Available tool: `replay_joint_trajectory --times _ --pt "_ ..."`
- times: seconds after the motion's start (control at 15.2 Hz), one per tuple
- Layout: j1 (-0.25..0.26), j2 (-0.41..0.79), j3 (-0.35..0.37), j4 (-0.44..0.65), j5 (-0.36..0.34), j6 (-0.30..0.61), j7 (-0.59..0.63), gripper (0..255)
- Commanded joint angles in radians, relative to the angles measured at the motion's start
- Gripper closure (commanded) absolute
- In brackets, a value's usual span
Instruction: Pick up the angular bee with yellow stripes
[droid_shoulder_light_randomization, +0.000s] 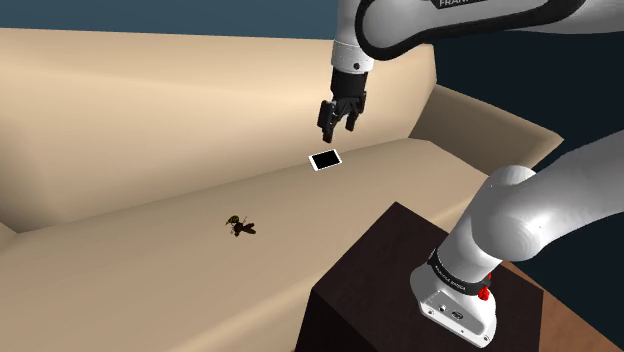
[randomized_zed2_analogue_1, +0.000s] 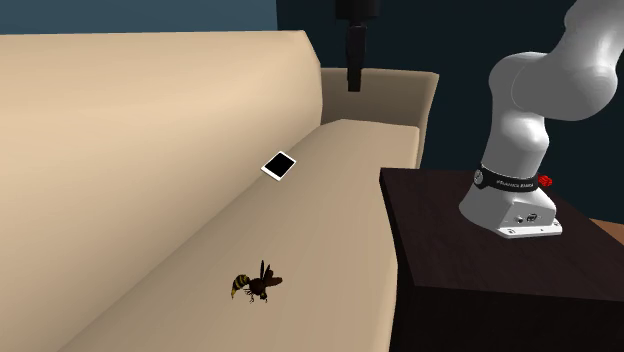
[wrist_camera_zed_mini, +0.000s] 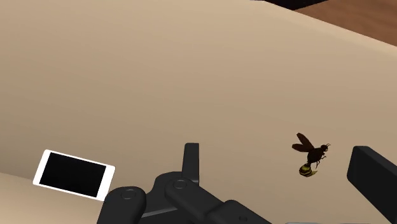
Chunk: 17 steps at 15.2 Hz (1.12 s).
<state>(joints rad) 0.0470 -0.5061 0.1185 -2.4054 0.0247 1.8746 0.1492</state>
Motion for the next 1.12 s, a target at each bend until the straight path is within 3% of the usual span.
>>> replay_joint_trajectory --times 0.0,0.53,1.06 --pt "0.005 0.059 0.02 0.0 0.001 0.054 0.022 0" --pt "0.024 0.336 0.101 0.061 -0.029 0.244 0.134 0" --pt "0.058 0.646 0.143 0.204 -0.125 0.372 0.268 0"
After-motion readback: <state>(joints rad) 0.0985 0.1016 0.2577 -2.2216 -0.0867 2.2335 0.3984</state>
